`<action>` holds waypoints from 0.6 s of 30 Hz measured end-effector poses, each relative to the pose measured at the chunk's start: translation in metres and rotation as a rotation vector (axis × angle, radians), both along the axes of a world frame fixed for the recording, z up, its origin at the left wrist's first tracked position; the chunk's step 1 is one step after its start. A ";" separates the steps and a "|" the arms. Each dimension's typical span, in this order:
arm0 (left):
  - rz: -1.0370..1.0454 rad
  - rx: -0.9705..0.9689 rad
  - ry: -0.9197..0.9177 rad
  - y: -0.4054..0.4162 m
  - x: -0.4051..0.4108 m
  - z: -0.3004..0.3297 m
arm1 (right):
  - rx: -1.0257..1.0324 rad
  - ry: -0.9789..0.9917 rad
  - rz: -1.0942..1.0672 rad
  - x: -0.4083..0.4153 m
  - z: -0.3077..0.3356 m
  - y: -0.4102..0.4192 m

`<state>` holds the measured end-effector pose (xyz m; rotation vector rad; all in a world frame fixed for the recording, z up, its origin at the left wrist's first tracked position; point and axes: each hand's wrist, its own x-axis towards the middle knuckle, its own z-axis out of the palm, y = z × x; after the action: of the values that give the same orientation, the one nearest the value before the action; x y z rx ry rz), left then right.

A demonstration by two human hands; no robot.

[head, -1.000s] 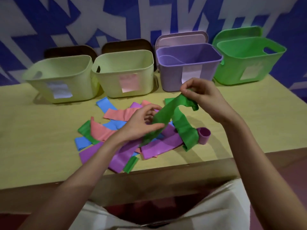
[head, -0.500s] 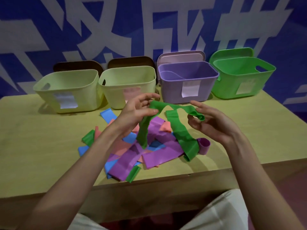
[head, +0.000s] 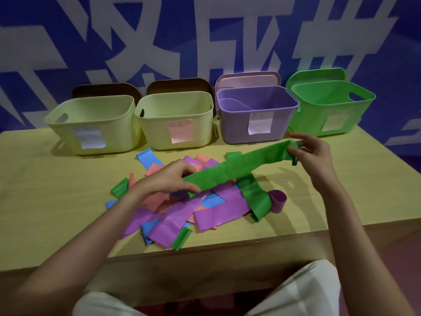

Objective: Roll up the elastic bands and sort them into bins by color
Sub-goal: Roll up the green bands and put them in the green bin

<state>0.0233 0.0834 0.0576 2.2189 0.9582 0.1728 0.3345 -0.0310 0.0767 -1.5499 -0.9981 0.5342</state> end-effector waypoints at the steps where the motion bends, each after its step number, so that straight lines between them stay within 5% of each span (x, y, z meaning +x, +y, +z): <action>1: 0.029 -0.012 -0.017 0.002 -0.001 0.001 | -0.022 0.009 0.021 0.005 -0.003 -0.001; 12: 0.644 -0.020 -0.500 0.019 0.025 0.012 | -0.054 0.170 0.020 0.031 -0.037 -0.025; 18: 0.694 -0.391 -0.740 0.015 0.033 0.006 | 0.003 0.414 0.145 0.039 -0.046 -0.038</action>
<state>0.0568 0.0982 0.0634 1.2271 1.1471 0.9535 0.3730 -0.0689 0.0309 -1.2978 -0.7909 0.9129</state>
